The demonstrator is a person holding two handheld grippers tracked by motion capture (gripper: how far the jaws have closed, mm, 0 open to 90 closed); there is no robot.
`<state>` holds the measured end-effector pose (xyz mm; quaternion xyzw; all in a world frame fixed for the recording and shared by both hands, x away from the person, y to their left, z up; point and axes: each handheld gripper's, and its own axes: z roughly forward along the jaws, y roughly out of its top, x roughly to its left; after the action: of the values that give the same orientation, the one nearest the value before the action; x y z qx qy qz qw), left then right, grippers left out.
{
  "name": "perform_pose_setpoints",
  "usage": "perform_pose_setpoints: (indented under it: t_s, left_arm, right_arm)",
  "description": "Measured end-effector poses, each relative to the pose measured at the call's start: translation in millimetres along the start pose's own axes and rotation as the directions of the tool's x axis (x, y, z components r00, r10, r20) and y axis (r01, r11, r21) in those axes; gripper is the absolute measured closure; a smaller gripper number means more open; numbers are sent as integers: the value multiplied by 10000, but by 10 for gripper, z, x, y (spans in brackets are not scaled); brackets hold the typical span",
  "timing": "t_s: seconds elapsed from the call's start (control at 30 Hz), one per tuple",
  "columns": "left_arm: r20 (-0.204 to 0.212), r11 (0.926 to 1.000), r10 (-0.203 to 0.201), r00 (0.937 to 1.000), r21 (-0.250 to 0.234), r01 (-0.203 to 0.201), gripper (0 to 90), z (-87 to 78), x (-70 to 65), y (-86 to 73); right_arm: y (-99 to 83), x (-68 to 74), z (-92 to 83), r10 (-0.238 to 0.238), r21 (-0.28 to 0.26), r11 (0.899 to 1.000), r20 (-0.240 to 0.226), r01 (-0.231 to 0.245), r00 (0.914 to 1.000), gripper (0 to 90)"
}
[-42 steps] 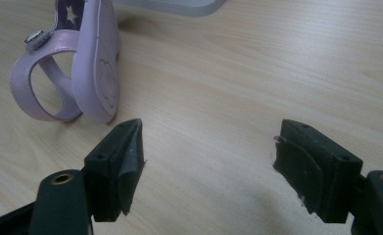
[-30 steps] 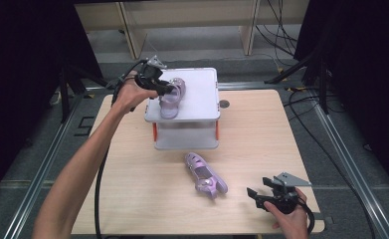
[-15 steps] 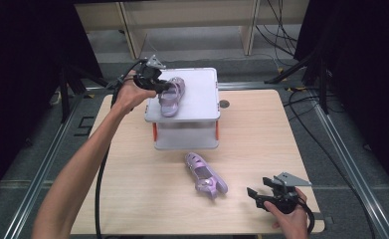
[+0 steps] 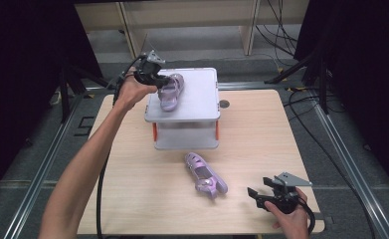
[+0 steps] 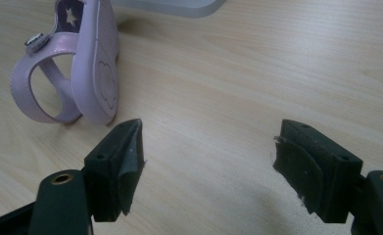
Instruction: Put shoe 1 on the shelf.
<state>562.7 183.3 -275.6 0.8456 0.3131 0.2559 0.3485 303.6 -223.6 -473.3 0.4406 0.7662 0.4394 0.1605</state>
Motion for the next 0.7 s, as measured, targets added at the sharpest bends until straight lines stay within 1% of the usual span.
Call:
perform_pose_setpoints:
  t_s: [0.17,0.2,0.27,0.3,0.33,0.43,0.47,0.5,0.53,0.6,0.63,0.67,0.7]
  left_arm:
    - [239,9999,-104,9997,102,102,790,11,-49,9]
    - [282,9998,-140,9995,130,136,773,13,-54,9]
    - [329,9996,-255,9991,164,249,711,14,-53,5]
    - [285,9995,-250,9993,200,244,677,2,-42,6]
    - [263,9992,-381,9989,110,378,656,-4,-42,5]
    - [102,9994,-356,9993,54,356,570,-67,-22,10]
    - [141,9990,-447,9989,27,447,540,-93,-20,11]
    - [141,9990,-447,9989,27,447,521,-93,-20,11]
    - [177,9985,-526,9985,-145,528,501,-149,-15,12]
    - [183,9983,-543,9984,-208,547,469,-217,-18,12]
    - [201,9970,-682,9975,-367,689,454,-250,-28,9]
    - [223,9960,-758,9969,-449,767,441,-294,-31,6]
    - [250,9947,-852,9961,-561,865,431,-341,-34,-2]
  right_arm:
    - [0,3,0,26,7,10000,-16,-26,10000,264]
    - [-3,4,12,25,-104,9999,-88,-26,10000,264]
    - [-2,6,11,35,-111,9999,-89,-36,10000,264]
    - [-1,7,10,37,-95,9999,-86,-38,10000,264]
    - [-2,8,10,38,-100,9999,-87,-39,10000,264]
    - [-2,6,9,36,-80,10000,-85,-37,10000,264]
    - [-2,6,10,35,-85,10000,-84,-36,10000,264]
    - [-1,6,10,35,-81,10000,-80,-36,10000,264]
    - [0,7,10,28,-83,10000,-66,-29,10000,264]
    - [3,14,2,80,-34,10000,-64,-80,9999,264]
    - [7,19,-2,94,-4,10000,-76,-94,9999,264]
    - [5,16,1,-5,-89,10000,-34,4,10000,264]
    - [4,23,13,91,-199,9998,-210,-95,9997,264]
